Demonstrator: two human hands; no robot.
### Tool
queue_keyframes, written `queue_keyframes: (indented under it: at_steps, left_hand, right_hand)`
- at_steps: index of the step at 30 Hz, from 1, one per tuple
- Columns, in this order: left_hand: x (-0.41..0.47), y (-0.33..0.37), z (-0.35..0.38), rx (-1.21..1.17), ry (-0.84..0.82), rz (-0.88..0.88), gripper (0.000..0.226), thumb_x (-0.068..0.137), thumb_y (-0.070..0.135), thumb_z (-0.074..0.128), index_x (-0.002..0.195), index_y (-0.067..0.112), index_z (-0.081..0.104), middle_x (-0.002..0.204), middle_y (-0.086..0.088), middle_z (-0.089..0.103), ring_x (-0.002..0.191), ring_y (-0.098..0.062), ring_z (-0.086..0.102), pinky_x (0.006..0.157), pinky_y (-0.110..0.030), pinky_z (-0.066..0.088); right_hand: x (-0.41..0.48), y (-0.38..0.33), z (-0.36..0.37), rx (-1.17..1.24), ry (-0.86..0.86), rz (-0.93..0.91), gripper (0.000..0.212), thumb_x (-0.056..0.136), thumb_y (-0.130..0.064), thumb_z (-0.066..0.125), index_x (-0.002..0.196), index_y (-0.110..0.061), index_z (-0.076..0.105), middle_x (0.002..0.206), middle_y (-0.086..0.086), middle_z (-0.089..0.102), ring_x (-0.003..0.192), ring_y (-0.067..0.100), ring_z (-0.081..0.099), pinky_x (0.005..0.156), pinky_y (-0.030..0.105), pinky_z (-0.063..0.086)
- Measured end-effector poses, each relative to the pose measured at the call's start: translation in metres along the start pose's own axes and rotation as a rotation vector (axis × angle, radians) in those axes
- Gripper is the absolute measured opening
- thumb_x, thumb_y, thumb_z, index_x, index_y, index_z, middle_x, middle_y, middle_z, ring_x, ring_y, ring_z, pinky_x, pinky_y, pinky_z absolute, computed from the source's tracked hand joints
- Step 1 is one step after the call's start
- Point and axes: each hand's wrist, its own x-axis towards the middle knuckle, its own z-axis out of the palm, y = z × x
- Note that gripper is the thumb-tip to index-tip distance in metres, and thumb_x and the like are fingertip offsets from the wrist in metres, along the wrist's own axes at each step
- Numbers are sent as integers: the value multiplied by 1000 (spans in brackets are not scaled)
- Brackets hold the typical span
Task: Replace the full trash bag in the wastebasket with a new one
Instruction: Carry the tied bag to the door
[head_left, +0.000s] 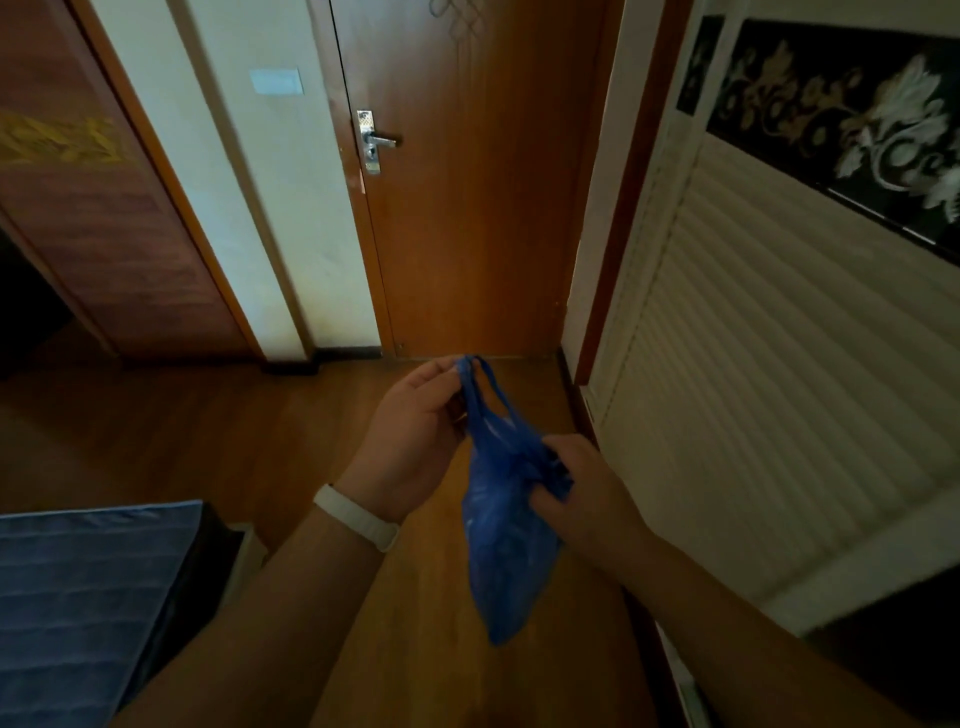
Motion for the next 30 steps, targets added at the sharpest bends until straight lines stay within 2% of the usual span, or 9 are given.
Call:
queue_keyframes:
  at_steps: [6, 14, 17, 22, 24, 27, 30]
  left_hand:
    - [67, 2, -24, -25, 19, -10, 19, 97, 18, 47, 88, 10, 61, 73, -5, 57, 66, -14, 55, 62, -26, 50]
    - [190, 7, -61, 34, 95, -20, 22, 97, 16, 45, 86, 14, 64, 75, -3, 59, 69, -14, 55, 64, -27, 49]
    - [246, 15, -74, 43, 146, -20, 20, 97, 15, 46, 90, 12, 64, 74, -2, 60, 69, -14, 57, 64, -27, 49]
    - [336, 41, -92, 21, 265, -28, 18, 96, 14, 46, 94, 9, 64, 73, -3, 61, 68, -14, 58, 62, -25, 51]
    - [366, 51, -98, 21, 293, 3, 20, 96, 12, 45, 91, 9, 64, 76, -5, 60, 70, -15, 57, 64, -27, 51]
    - [397, 62, -107, -2, 330, 24, 22, 97, 10, 42, 87, 11, 62, 81, -7, 59, 74, -17, 56, 70, -31, 48]
    - [424, 72, -123, -20, 360, 41, 21, 97, 11, 42, 89, 11, 62, 80, -6, 61, 73, -16, 58, 66, -27, 51]
  right_hand:
    - [72, 14, 28, 66, -16, 63, 23, 87, -30, 66, 107, -29, 56, 103, -12, 56, 89, -1, 57, 77, 22, 50]
    - [204, 60, 47, 87, -81, 66, 32, 86, -34, 65, 115, -28, 55, 105, -13, 58, 94, 2, 60, 84, 35, 54]
    - [268, 67, 51, 133, -98, 32, 23, 87, -27, 66, 108, -26, 56, 100, -10, 59, 91, 3, 59, 83, 31, 54]
    - [376, 69, 52, 115, -141, -20, 16, 79, -18, 65, 92, -20, 55, 87, -4, 57, 80, 9, 56, 73, 37, 53]
    - [416, 69, 51, 102, -158, -65, 15, 77, -17, 65, 89, -19, 55, 85, -4, 57, 79, 9, 56, 70, 34, 51]
    - [464, 69, 55, 90, -178, -120, 14, 76, -26, 64, 85, -31, 55, 80, -11, 56, 74, 5, 57, 64, 25, 48]
    - [501, 66, 66, 62, -183, -183, 14, 74, -32, 64, 84, -33, 54, 80, -14, 56, 75, 3, 57, 65, 16, 42]
